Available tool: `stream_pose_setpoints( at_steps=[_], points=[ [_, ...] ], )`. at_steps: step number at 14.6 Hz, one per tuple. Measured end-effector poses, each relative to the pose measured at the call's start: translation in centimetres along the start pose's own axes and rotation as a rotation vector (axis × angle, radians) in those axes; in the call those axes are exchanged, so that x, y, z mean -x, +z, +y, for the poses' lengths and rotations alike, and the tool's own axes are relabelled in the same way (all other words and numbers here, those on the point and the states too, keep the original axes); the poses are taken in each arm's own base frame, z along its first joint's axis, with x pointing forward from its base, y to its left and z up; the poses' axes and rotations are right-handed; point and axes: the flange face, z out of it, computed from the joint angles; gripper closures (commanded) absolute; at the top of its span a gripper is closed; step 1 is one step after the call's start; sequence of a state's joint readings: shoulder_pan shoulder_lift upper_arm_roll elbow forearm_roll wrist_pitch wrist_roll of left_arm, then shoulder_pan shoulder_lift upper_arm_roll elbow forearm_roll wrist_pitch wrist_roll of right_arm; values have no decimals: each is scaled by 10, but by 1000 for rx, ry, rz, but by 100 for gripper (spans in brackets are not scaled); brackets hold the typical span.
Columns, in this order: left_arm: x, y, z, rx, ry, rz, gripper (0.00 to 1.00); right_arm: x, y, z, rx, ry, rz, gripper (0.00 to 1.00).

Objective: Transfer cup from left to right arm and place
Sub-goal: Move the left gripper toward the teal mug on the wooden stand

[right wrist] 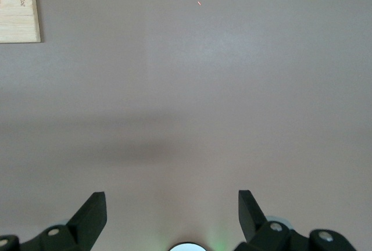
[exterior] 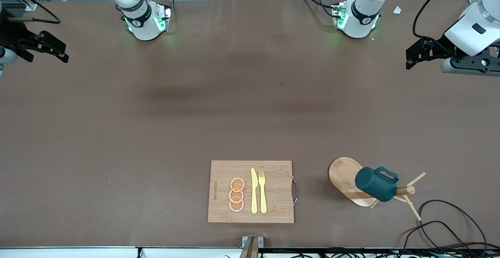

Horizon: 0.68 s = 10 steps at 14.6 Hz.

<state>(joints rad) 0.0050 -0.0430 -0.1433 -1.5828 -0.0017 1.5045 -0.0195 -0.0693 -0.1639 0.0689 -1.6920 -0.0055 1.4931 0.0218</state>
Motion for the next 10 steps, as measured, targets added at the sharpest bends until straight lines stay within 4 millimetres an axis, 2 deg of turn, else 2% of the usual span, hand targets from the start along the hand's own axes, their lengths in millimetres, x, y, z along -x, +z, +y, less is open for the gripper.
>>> stream_pose_setpoints(
  at_steps=[3, 6, 10],
  points=[
    [-16, 7, -11, 7, -17, -8, 0, 0, 0, 0, 0, 0, 0, 0],
    [-36, 19, -13, 15, -48, 5, 0, 0, 0, 0, 0, -1, 0, 0],
    [-73, 45, -18, 30, -195, -1, 0, 0, 0, 0, 0, -1, 0, 0]
  ],
)
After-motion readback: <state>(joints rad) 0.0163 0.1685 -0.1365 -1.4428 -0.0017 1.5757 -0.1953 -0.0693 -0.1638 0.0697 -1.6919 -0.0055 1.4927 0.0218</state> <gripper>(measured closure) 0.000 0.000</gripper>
